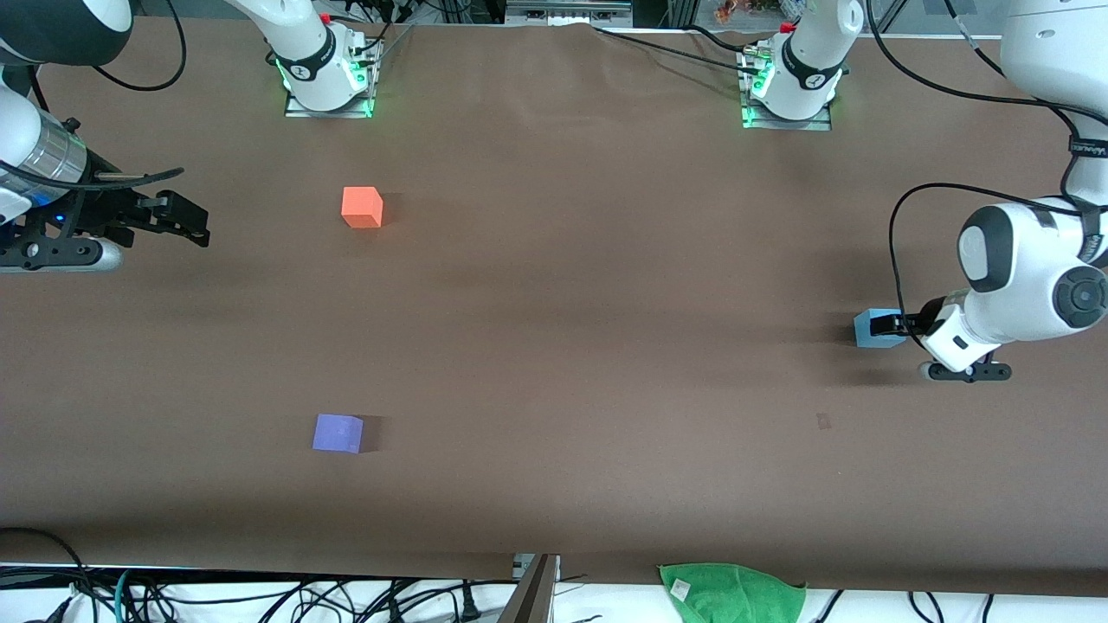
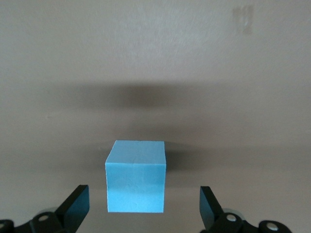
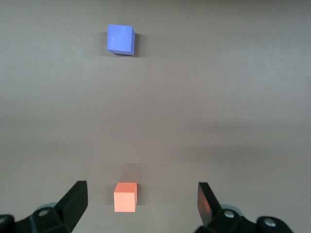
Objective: Place blue block between orange and purple blocks
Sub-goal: 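Reach the left gripper down over the light-blue block, then close the left gripper on the light-blue block and lift it, then carry the light-blue block with the left gripper toward the table middle, then set the block down with the left gripper while the right gripper reaches out, then grasp the light-blue block with the right gripper while the left gripper withdraws, then carry the light-blue block with the right gripper toward the purple block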
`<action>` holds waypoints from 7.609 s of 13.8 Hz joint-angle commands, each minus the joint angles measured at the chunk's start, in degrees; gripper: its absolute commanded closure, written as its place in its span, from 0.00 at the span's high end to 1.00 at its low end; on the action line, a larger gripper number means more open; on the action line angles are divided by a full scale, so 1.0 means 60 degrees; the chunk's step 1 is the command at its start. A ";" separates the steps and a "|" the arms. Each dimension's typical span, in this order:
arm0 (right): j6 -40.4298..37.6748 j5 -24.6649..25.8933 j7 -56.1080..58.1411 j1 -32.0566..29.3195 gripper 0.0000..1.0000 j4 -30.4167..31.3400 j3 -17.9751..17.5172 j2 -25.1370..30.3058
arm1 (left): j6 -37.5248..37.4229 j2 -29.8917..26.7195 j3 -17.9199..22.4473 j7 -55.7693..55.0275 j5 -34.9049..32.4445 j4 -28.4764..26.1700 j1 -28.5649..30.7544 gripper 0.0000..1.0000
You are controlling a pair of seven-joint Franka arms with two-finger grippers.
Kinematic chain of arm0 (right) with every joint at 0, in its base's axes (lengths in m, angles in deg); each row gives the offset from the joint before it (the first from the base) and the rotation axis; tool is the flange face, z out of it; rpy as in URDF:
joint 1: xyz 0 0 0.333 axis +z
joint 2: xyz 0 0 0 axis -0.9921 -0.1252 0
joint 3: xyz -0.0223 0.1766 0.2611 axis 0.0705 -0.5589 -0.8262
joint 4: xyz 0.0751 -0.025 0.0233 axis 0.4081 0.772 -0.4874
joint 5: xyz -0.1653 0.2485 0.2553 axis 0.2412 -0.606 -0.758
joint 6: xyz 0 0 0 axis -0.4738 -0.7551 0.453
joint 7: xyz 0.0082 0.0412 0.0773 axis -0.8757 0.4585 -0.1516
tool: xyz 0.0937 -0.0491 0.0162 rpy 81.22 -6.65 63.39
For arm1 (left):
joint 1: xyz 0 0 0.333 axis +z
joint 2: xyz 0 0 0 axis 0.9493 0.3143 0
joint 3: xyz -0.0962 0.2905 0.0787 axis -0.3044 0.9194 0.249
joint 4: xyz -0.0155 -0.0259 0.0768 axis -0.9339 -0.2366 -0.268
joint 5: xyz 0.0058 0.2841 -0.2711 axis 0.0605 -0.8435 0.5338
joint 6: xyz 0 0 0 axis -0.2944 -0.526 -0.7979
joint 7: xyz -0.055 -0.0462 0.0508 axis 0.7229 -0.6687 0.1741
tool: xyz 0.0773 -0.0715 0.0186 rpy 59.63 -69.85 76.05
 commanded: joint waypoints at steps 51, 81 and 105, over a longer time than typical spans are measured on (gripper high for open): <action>-0.0109 0.0057 -0.0013 -0.0057 1.00 -0.0095 -0.0031 -0.0008 | -0.0291 0.4075 -0.2023 -1.0145 -0.0168 0.6204 -0.7072 0.45; 0.5892 -0.2771 -0.6177 0.4393 1.00 -0.1529 -0.0427 -0.6010 | -0.6969 0.0492 -0.1920 -0.2251 -0.0213 0.6822 -0.1009 1.00; 0.5377 -0.1437 -0.5205 0.4151 0.29 -0.1428 -0.0442 -0.6280 | -0.7249 -0.3762 0.0087 -0.1343 -0.0081 0.3114 -0.1243 1.00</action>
